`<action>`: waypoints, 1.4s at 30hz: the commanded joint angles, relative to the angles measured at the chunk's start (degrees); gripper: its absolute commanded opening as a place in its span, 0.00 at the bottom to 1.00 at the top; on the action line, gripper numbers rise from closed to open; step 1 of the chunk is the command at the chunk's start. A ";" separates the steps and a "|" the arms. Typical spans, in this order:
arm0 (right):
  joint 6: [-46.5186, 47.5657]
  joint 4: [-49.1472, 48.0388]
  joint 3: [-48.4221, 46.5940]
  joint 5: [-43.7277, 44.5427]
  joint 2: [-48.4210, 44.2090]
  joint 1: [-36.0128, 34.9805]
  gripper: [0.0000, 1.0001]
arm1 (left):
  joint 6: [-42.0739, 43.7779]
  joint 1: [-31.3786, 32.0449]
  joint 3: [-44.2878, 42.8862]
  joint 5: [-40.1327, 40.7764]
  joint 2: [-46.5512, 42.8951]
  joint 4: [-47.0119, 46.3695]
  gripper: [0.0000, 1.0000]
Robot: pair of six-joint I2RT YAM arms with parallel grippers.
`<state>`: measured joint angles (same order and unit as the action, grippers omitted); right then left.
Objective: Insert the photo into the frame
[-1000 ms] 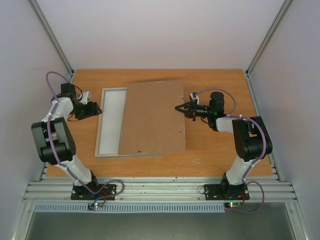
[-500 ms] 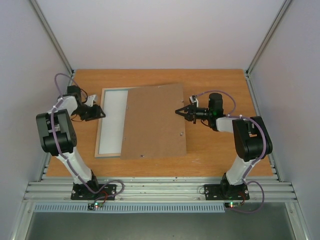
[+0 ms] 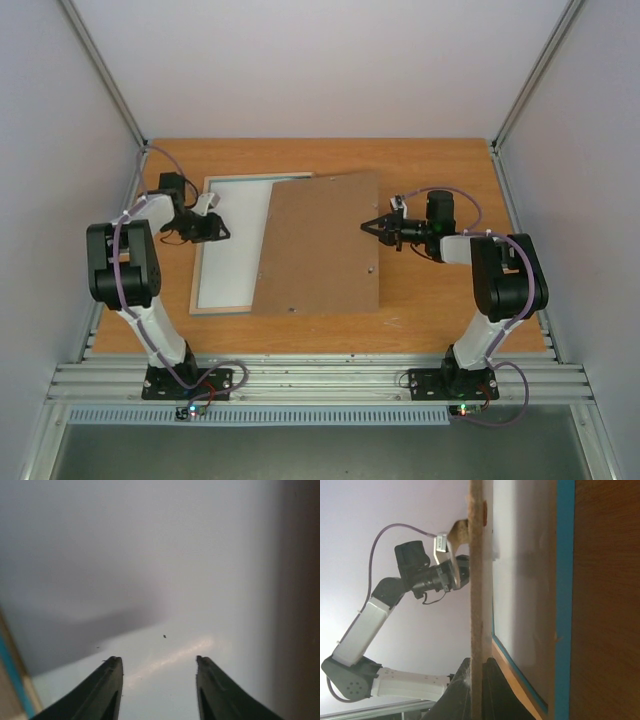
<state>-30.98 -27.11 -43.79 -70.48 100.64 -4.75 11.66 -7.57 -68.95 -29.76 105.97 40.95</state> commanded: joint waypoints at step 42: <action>9.01 9.26 -1.97 -1.78 -2.23 0.10 0.01 | -2.81 10.29 -0.43 -4.13 7.30 -6.33 0.22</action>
<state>-23.05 -16.97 -43.77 -70.24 98.28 -4.73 7.73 -0.01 -71.59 -31.90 113.08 35.66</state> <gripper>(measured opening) 0.028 0.227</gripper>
